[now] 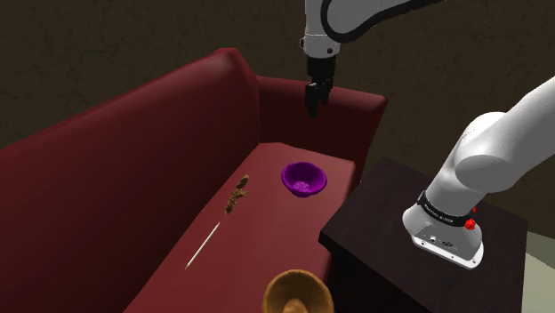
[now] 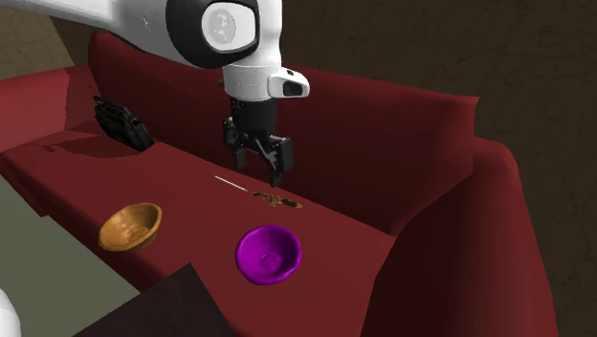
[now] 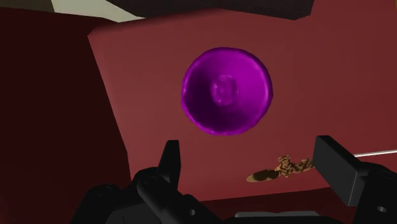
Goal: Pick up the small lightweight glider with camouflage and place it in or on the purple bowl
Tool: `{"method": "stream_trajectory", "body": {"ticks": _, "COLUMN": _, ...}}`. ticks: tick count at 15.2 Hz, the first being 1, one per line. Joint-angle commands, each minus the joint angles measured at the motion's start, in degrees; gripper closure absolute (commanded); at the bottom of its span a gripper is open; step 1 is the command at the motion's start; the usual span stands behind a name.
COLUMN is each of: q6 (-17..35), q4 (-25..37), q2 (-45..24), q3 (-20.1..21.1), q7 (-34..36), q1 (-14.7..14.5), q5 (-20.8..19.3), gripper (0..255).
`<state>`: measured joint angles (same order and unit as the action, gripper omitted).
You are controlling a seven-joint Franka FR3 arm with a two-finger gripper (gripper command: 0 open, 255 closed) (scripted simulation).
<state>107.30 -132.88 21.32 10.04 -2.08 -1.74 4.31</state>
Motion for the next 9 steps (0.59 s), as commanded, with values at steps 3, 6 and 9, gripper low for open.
{"method": "stream_trajectory", "body": {"ticks": 3, "q6": 4.0, "q4": 3.2, "q2": -9.0, "q3": 2.4, "q7": 2.9, "q1": -0.7, "q5": -0.5, "gripper": 0}}
{"method": "stream_trajectory", "body": {"ticks": 6, "q6": 6.3, "q4": 6.3, "q2": -15.7, "q3": 3.8, "q7": 5.0, "q1": -1.2, "q5": -1.5, "gripper": 0}}
{"method": "stream_trajectory", "body": {"ticks": 9, "q6": 8.1, "q4": 9.9, "q2": -22.7, "q3": 4.8, "q7": 7.2, "q1": -2.0, "q5": -2.9, "gripper": 0}}
